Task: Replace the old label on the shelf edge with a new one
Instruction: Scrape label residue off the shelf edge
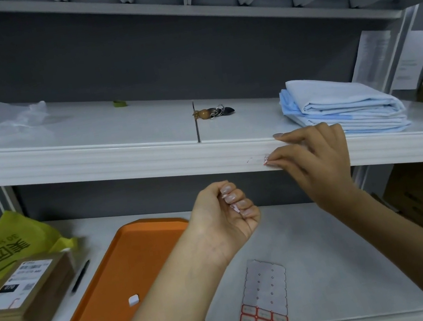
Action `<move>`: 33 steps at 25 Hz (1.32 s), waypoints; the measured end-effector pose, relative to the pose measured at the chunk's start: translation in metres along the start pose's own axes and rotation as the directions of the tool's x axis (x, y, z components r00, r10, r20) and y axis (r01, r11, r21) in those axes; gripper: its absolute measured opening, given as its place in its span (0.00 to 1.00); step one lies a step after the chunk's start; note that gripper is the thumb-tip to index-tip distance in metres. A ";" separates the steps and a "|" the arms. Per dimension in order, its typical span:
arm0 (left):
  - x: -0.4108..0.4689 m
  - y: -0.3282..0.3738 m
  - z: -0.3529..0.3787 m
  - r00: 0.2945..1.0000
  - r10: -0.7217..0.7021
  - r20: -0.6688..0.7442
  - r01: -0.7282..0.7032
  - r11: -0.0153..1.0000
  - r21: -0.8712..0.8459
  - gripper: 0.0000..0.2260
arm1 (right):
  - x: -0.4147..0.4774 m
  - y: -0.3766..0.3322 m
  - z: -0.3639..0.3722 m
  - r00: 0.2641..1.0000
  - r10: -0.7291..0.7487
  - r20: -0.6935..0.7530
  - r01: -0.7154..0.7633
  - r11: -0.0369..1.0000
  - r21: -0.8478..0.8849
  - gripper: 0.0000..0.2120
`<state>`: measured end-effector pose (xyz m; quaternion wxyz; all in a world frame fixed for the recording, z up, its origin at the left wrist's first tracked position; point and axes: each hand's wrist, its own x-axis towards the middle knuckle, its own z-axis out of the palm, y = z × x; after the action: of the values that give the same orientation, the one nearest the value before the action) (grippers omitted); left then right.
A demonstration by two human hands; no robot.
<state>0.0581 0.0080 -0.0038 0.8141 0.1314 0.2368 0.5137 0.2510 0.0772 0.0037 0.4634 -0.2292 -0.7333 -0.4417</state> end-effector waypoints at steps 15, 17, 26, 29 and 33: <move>-0.006 0.007 -0.005 0.999 0.035 -0.027 -0.035 0.999 -0.002 0.18 | -0.005 -0.003 -0.007 0.991 0.127 0.051 -0.134 0.975 0.179 0.09; -0.006 0.004 -0.006 0.999 0.031 -0.028 -0.030 1.000 0.004 0.18 | -0.005 -0.005 -0.007 0.990 0.135 0.038 -0.140 0.977 0.161 0.09; -0.006 0.002 -0.004 0.999 0.023 -0.034 -0.023 1.000 -0.002 0.18 | -0.003 -0.028 -0.013 0.985 0.174 0.015 -0.174 0.985 -0.008 0.07; -0.005 -0.002 -0.002 0.999 0.013 -0.038 -0.012 1.000 0.006 0.18 | 0.002 -0.037 -0.012 0.984 0.180 -0.018 -0.181 0.978 -0.107 0.07; -0.003 -0.006 0.002 0.999 0.018 -0.044 -0.019 1.000 -0.005 0.17 | 0.007 -0.042 -0.011 0.965 0.259 0.030 -0.254 0.960 -0.116 0.06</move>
<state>0.0626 0.0031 -0.0043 0.8042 0.1200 0.2521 0.5247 0.2220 0.0459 -0.0064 0.4866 -0.3577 -0.6818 -0.4128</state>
